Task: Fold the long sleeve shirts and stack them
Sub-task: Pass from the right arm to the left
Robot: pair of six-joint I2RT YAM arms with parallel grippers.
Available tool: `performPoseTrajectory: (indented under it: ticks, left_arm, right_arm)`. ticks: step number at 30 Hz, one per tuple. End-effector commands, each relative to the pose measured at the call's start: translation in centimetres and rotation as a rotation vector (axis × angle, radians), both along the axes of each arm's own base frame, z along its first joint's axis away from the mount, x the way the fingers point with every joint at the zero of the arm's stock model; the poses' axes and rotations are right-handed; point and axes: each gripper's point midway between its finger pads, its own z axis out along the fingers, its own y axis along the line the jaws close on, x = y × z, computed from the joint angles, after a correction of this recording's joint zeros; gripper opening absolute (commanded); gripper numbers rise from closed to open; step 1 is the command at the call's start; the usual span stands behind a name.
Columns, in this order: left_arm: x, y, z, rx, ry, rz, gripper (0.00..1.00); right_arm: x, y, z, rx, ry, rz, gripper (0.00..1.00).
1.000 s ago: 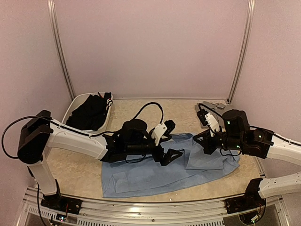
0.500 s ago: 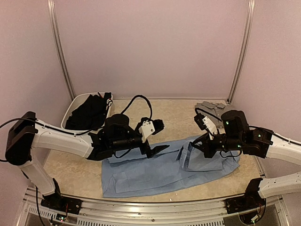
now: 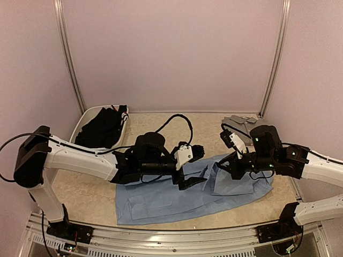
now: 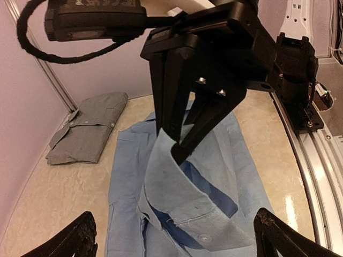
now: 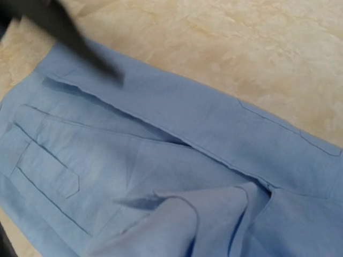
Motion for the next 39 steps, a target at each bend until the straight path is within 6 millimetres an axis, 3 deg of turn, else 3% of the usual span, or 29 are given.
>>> performPoseTrajectory:
  ticks: [1,4,7,11,16,19,25,28,30,33,36,39]
  left_arm:
    - [-0.9,-0.7,-2.2,0.029,0.069,0.057,0.97]
    - [-1.1,-1.0,-2.8,0.035,0.043,0.128,0.96]
    - [0.0,-1.0,-3.8,0.041,0.04,0.212,0.92]
    - [2.1,-1.0,-4.2,0.024,0.023,0.316,0.79]
    - [2.7,-1.3,-6.0,0.056,0.011,0.324,0.64]
    - [2.7,-1.4,-6.6,0.043,0.029,0.317,0.48]
    - [2.9,-1.5,-5.5,-0.003,-0.004,0.301,0.47]
    - [3.0,-2.0,-5.4,0.007,-0.02,0.286,0.4]
    - [3.0,-2.0,-5.3,0.019,-0.032,0.274,0.28]
    - [3.6,-1.4,-5.9,0.062,-0.041,0.289,0.0]
    - [4.5,0.2,-6.0,0.096,-0.06,0.315,0.0]
    - [5.3,1.6,-3.2,0.091,-0.138,0.33,0.0]
  right_arm:
    - [1.1,0.1,1.7,0.036,-0.019,-0.044,0.0]
    - [1.3,-0.1,1.7,0.036,-0.015,-0.057,0.0]
    - [1.3,0.0,1.8,0.047,-0.015,-0.055,0.0]
    - [1.3,0.1,1.6,0.048,-0.008,-0.047,0.0]
    - [1.2,-0.1,1.9,0.055,-0.013,-0.052,0.0]
    - [1.2,-0.2,1.9,0.058,-0.015,-0.054,0.0]
    - [1.2,-0.1,1.3,0.056,-0.002,-0.047,0.0]
    - [1.2,-0.1,1.3,0.057,-0.002,-0.047,0.0]
    - [1.2,-0.3,1.1,0.052,-0.001,-0.052,0.0]
    - [1.3,-0.4,1.1,0.052,-0.001,-0.057,0.0]
    - [1.4,-0.8,0.5,0.033,0.012,-0.067,0.0]
    - [1.6,-0.9,0.0,0.018,0.023,-0.073,0.0]
